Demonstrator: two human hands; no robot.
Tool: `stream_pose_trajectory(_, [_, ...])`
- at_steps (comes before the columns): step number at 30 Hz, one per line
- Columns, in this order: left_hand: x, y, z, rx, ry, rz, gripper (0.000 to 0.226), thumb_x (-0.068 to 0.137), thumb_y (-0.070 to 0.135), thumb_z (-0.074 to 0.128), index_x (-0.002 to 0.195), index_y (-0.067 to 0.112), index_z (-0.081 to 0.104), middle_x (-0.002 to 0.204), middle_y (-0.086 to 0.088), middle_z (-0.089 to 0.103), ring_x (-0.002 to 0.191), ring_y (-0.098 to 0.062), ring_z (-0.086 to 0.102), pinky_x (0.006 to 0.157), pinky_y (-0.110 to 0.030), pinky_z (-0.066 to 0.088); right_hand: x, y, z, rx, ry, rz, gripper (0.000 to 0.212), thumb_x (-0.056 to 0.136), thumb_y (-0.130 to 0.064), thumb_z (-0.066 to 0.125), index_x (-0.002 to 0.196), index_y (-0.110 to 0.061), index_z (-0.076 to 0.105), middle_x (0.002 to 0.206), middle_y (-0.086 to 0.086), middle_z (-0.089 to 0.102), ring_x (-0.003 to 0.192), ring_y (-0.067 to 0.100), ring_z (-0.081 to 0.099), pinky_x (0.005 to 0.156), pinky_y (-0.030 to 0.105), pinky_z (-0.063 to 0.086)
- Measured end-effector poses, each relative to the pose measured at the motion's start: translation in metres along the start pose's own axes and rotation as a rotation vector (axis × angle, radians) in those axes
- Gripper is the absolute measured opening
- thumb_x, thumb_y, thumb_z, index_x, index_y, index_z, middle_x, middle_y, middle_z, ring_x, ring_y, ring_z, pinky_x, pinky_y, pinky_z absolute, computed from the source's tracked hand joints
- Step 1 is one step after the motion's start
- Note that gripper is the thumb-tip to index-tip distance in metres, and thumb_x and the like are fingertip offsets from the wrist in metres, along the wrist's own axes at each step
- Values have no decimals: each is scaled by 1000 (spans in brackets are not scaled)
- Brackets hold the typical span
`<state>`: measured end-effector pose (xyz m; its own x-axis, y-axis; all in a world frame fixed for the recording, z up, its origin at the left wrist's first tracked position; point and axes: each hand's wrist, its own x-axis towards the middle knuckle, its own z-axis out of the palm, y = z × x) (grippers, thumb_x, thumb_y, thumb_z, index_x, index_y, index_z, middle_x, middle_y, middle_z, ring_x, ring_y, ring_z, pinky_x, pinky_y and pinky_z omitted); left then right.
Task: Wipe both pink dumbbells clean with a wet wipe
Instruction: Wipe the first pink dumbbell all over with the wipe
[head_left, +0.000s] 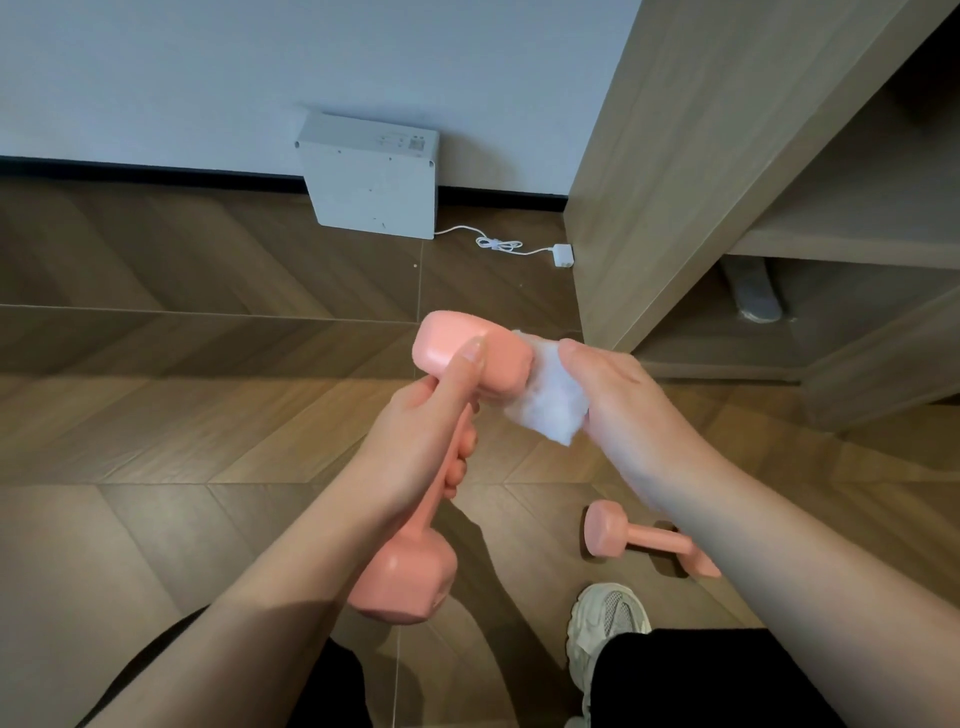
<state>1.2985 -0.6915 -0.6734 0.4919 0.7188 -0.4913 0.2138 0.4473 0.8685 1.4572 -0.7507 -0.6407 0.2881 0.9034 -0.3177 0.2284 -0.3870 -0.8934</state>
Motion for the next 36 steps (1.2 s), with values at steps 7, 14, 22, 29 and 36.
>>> stream_pose_trajectory(7, [0, -4, 0, 59, -1, -47, 66, 81, 78, 43, 88, 13, 58, 65, -4, 49, 49, -14, 42, 49, -27, 38, -5, 8, 16, 5, -41, -168, 53, 90, -36, 28, 130, -24, 61, 130, -13, 60, 122, -4, 51, 102, 20, 39])
stream_pose_trajectory(14, [2, -6, -3, 116, 63, -2, 73, 72, 79, 47, 99, 13, 60, 60, 1, 49, 46, -12, 42, 46, -27, 36, -4, 8, 12, 69, -64, -167, 46, 98, -22, 30, 130, -10, 60, 128, -2, 65, 124, 14, 56, 106, 34, 44])
stream_pose_trajectory(22, [1, -14, -4, 127, -27, -20, 44, 89, 55, 57, 105, 14, 52, 69, -4, 49, 49, -13, 41, 46, -27, 35, 0, 12, 12, -21, -110, -200, 46, 98, -25, 29, 128, -14, 62, 129, -9, 64, 126, 1, 51, 107, 18, 38])
stream_pose_trajectory(29, [-1, -11, -9, 525, 71, 105, 56, 84, 63, 55, 118, 19, 50, 88, 6, 60, 71, -9, 55, 60, -28, 41, 4, 13, 12, -89, -141, -266, 55, 95, -30, 25, 137, -11, 55, 111, -27, 67, 111, -11, 56, 97, 17, 44])
stream_pose_trajectory(36, [-14, -3, -6, 755, 20, 228, 66, 74, 74, 46, 118, 25, 45, 101, 11, 61, 85, -6, 59, 75, -31, 53, 9, 13, 11, -38, -95, -230, 53, 94, -35, 29, 135, -15, 58, 129, -8, 63, 122, 3, 54, 105, 33, 42])
